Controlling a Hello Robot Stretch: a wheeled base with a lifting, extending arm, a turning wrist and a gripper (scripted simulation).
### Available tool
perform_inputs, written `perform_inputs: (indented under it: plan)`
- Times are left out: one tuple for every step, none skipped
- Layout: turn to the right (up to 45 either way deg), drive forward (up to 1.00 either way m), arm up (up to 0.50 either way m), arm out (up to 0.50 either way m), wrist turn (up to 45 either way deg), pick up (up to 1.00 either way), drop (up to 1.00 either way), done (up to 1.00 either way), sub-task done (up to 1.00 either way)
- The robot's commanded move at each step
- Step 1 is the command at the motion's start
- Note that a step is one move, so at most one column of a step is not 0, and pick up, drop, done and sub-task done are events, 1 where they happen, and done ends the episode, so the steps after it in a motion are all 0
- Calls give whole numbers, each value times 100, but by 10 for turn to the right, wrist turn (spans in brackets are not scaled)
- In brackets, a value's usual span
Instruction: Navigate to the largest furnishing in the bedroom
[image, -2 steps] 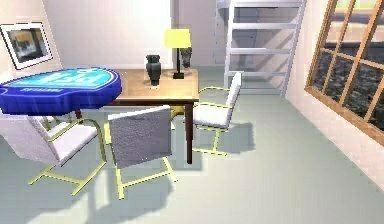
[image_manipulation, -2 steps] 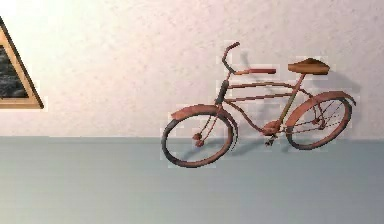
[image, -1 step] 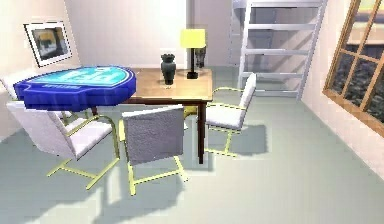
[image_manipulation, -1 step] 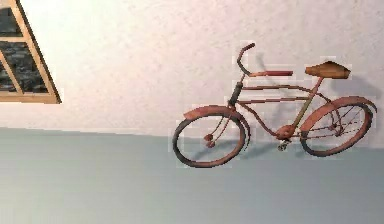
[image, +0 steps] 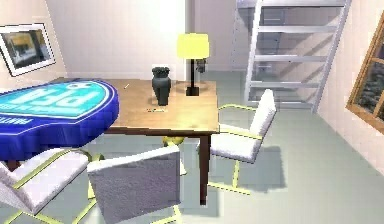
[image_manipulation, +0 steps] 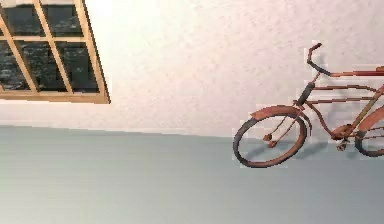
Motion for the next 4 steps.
perform_inputs:
  plan:
    - [-420, 0, 0, 0, 0, 0, 0, 0, 0]
    - [0, 20, 0, 0, 0, 0, 0, 0, 0]
    - [450, 0, 0, 0, 0, 0, 0, 0, 0]
    - [420, 0, 0, 0, 0, 0, 0, 0, 0]
